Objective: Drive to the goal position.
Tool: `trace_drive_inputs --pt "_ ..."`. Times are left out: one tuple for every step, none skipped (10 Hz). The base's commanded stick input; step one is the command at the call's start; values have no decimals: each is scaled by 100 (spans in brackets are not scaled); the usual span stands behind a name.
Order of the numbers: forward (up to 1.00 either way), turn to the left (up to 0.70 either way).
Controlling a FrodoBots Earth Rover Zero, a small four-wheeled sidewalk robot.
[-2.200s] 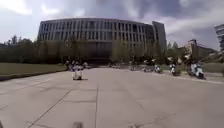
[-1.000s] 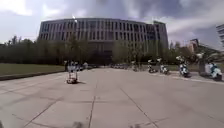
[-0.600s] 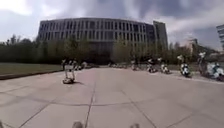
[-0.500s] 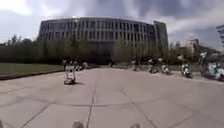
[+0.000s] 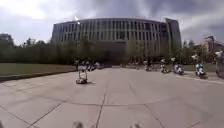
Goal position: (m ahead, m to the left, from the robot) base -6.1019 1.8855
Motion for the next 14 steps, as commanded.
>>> trace_drive_inputs --pt "0 70" --pt "0 70" --pt "0 70" --pt "0 70" --pt "0 70" --pt "0 70" --pt "0 70" --pt "0 70" --pt "0 70" --pt "0 70" --pt "0 70" --pt "0 70" --pt "0 70" --pt "0 70"
